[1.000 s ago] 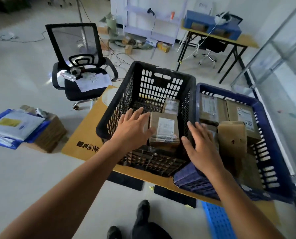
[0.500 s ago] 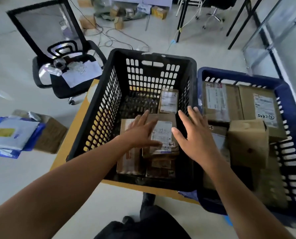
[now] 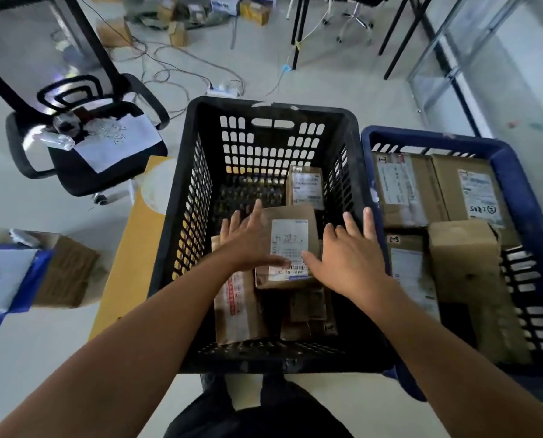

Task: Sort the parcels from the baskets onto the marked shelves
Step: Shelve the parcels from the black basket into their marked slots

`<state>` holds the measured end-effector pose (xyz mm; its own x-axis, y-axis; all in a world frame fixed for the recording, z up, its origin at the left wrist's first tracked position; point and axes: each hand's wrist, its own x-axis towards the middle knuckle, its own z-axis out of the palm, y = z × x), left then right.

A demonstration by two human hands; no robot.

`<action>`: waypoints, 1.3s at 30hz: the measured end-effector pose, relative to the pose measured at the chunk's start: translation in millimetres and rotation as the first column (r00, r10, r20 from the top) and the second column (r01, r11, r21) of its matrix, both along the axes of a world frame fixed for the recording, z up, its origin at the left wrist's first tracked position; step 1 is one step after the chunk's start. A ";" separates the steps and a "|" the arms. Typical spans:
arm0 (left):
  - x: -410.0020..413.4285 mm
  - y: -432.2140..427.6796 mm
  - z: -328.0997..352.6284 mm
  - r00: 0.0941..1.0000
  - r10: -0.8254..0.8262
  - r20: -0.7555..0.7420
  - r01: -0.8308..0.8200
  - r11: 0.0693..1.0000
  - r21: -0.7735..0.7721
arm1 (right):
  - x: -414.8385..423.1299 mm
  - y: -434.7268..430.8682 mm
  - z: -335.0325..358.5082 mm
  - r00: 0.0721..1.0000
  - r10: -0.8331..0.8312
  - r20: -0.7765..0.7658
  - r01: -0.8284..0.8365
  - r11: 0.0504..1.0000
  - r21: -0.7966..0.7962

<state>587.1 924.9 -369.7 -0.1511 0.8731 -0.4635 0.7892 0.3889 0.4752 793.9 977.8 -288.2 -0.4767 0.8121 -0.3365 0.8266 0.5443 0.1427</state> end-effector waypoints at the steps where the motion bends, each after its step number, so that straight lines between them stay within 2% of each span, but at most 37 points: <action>1: 0.0 1.5 0.6 1.000 -0.002 0.008 0.002 1.000 -0.003 | -4.8 1.4 -1.9 0.999 -0.026 0.046 0.027 0.999 -0.019; 3: -0.8 3.4 1.7 0.999 0.027 0.036 -0.026 1.000 -0.015 | -14.1 2.2 -7.6 0.993 -0.044 0.106 0.053 0.995 -0.081; 6: -3.3 3.3 0.6 0.997 0.074 0.030 -0.073 0.997 -0.018 | -23.0 -0.2 -19.7 0.992 -0.071 0.109 0.093 0.972 -0.216; 9: -5.1 5.6 0.4 1.000 0.019 -0.007 -0.019 0.999 -0.036 | -20.2 -0.3 -24.2 0.987 -0.157 0.012 0.154 0.947 -0.282; 12: -9.1 8.6 3.0 0.999 -0.015 0.032 0.016 0.999 -0.036 | -17.3 -1.7 -20.2 0.967 -0.249 -0.050 0.212 0.902 -0.377; 14: -10.7 9.2 8.9 0.982 0.039 0.187 -0.038 0.999 -0.011 | -15.5 -8.0 -15.2 0.949 -0.299 -0.101 0.233 0.880 -0.414; 16: -10.7 7.2 19.7 0.884 0.158 0.439 -0.177 0.984 0.002 | -12.8 -18.7 -7.2 0.913 -0.358 -0.197 0.251 0.871 -0.423; 18: -11.2 2.9 36.0 0.800 0.227 0.556 -0.298 0.954 0.040 | -9.3 -30.7 3.7 0.845 -0.421 -0.329 0.259 0.862 -0.437; 20: -11.3 0.9 55.0 0.815 0.196 0.545 -0.338 0.925 0.173 | -3.7 -41.2 12.1 0.758 -0.445 -0.477 0.228 0.866 -0.446; 22: -12.1 -0.4 75.2 0.801 0.169 0.574 -0.374 0.890 0.260 | 1.4 -51.5 19.9 0.689 -0.458 -0.561 0.196 0.864 -0.465; 27: 0.6 -14.8 120.4 0.620 0.119 0.775 -0.472 0.846 0.248 | 14.5 -75.9 42.1 0.390 -0.505 -0.770 0.196 0.863 -0.466; 30: 17.7 -26.1 140.8 0.572 0.078 0.817 -0.490 0.831 0.264 | 31.1 -85.0 57.8 0.302 -0.433 -0.849 0.190 0.900 -0.391; 34: 42.8 -44.2 163.6 0.573 0.044 0.818 -0.436 0.862 0.258 | 70.0 -103.8 74.6 0.182 -0.433 -0.883 0.182 0.897 -0.403; 39: 68.6 -73.1 178.1 0.732 -0.096 0.675 -0.281 0.859 0.427 | 134.8 -132.6 82.9 0.095 -0.426 -0.900 0.136 0.901 -0.413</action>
